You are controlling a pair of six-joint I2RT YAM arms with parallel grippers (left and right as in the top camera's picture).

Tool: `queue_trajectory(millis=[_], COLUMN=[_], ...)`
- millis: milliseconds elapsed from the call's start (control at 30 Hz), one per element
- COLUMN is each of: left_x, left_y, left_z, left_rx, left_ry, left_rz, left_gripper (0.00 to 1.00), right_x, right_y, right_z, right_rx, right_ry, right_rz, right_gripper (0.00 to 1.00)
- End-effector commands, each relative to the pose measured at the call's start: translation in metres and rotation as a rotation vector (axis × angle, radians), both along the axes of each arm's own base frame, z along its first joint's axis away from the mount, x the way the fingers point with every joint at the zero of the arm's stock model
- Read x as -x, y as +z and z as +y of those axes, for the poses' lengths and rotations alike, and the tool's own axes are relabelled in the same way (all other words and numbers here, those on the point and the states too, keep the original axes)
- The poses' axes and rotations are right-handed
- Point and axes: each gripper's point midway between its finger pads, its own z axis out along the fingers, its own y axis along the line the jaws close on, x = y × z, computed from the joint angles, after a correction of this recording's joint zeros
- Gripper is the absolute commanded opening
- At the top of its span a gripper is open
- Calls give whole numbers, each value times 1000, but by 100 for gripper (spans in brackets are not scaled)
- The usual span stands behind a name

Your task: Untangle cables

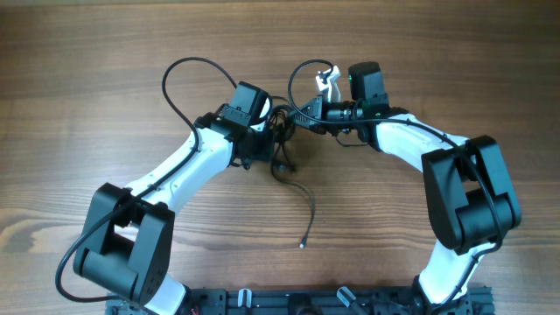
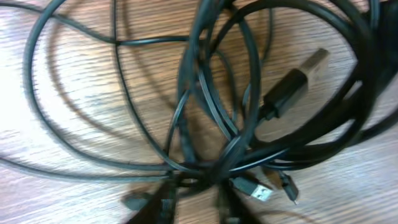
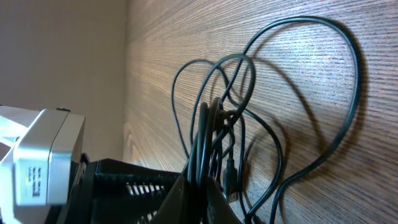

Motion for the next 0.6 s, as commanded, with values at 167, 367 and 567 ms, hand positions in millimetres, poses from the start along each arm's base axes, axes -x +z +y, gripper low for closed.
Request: queue_trajectory(millis=[167, 367, 567], left_x=[1, 17, 13], left_y=[-7, -14, -13], left_z=[40, 75, 80], left_rx=[-153, -186, -194], left_ry=[71, 189, 211], left_rz=[13, 126, 109], left_gripper=[4, 4, 13], right_x=[0, -1, -1], right_y=[1, 1, 0], right_z=[1, 1, 1], right_rx=[7, 10, 12], right_ry=[10, 7, 4], right_rz=[-23, -25, -25], right_gripper=[4, 4, 4])
